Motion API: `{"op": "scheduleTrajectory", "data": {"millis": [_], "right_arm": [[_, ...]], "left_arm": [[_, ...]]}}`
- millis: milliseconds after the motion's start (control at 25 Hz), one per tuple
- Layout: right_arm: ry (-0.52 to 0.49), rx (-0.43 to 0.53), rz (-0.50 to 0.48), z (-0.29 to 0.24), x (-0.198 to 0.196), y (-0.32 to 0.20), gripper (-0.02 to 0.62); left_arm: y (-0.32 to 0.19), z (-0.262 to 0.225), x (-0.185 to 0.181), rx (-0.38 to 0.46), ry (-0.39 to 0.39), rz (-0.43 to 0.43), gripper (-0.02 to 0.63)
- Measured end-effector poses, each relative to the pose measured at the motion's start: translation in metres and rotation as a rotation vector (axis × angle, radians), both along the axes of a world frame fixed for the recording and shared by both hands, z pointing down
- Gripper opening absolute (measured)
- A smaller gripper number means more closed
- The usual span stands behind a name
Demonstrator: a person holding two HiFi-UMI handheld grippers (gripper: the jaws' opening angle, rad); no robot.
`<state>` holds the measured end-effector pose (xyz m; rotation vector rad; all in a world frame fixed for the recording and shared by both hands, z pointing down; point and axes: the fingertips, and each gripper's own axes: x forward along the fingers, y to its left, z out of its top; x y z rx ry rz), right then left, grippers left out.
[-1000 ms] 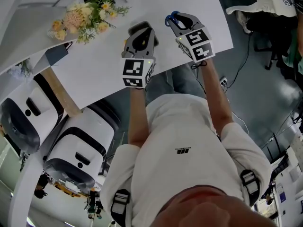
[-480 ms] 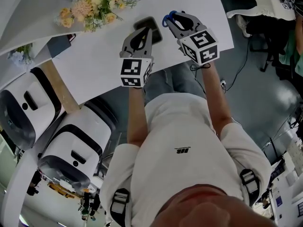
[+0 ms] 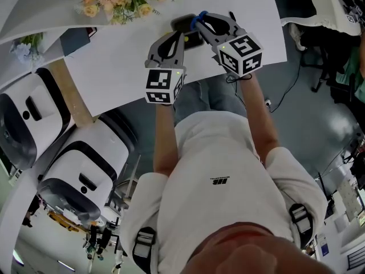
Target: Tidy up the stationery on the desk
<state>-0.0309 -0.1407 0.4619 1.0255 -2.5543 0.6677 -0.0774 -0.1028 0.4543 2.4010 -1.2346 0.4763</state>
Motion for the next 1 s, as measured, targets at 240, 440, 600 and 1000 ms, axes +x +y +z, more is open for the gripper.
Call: {"op": "scheduleTrajectory", "data": {"millis": [240, 440, 600, 1000], "right_arm": [[0.026, -0.010, -0.046, 0.018, -0.016, 0.007, 0.057], [0.067, -0.032, -0.078, 0.039, -0.024, 0.012, 0.058], [0.103, -0.045, -0.083, 0.055, -0.026, 0.015, 0.060], [0.098, -0.030, -0.061, 0.050, -0.011, 0.021, 0.086]], "left_arm": [[0.005, 0.003, -0.013, -0.009, -0.003, -0.033, 0.000], [0.009, 0.006, -0.018, -0.015, -0.006, -0.045, 0.000], [0.010, 0.006, -0.015, -0.014, -0.006, -0.041, 0.000], [0.007, 0.006, 0.003, -0.015, -0.006, 0.001, 0.000]]}}
